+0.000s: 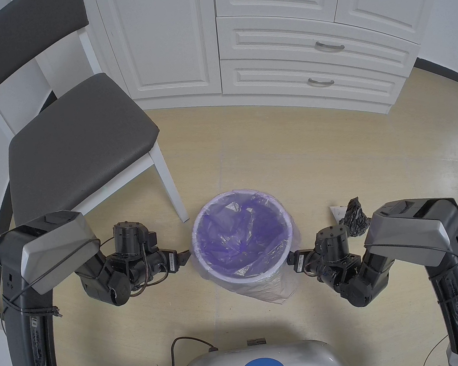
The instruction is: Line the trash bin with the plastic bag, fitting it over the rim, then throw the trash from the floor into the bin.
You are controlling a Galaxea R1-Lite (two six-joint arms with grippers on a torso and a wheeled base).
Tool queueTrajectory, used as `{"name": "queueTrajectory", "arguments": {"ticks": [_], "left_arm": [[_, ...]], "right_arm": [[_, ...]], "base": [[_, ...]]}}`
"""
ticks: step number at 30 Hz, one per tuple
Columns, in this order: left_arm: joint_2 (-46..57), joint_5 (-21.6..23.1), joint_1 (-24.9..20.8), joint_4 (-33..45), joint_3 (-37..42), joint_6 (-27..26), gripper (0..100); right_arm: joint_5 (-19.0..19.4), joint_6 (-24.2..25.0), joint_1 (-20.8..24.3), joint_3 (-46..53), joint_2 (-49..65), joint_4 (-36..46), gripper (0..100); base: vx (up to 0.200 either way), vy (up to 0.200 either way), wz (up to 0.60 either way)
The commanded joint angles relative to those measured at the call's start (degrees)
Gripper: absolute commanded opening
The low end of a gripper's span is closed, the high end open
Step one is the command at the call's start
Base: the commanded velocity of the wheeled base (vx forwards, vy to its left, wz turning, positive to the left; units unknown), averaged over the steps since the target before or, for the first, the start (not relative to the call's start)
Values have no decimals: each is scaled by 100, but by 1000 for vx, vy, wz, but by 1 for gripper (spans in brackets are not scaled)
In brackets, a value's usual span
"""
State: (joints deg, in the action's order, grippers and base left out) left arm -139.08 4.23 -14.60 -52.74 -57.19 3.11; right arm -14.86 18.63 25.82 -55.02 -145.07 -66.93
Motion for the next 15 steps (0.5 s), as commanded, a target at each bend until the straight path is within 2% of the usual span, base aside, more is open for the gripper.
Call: {"name": "queueTrajectory", "arguments": {"ticks": [1, 5, 10, 15], "left_arm": [[637, 34, -34, -79, 445, 6, 100], [856, 34, -69, -79, 744, 6, 100], [1226, 8, -166, -79, 1008, -3, 100], [1630, -36, -403, -61, 1166, -3, 100]], "right_arm": [[168, 168, 55, -378, -558, 39, 100], [168, 168, 37, -528, -558, 268, 100], [45, -26, 11, -809, -417, 1375, 100], [-325, -342, 28, -1020, -382, 1938, 100]], "base": [[0, 0, 0], [0, 0, 0], [0, 0, 0], [0, 0, 0]]}}
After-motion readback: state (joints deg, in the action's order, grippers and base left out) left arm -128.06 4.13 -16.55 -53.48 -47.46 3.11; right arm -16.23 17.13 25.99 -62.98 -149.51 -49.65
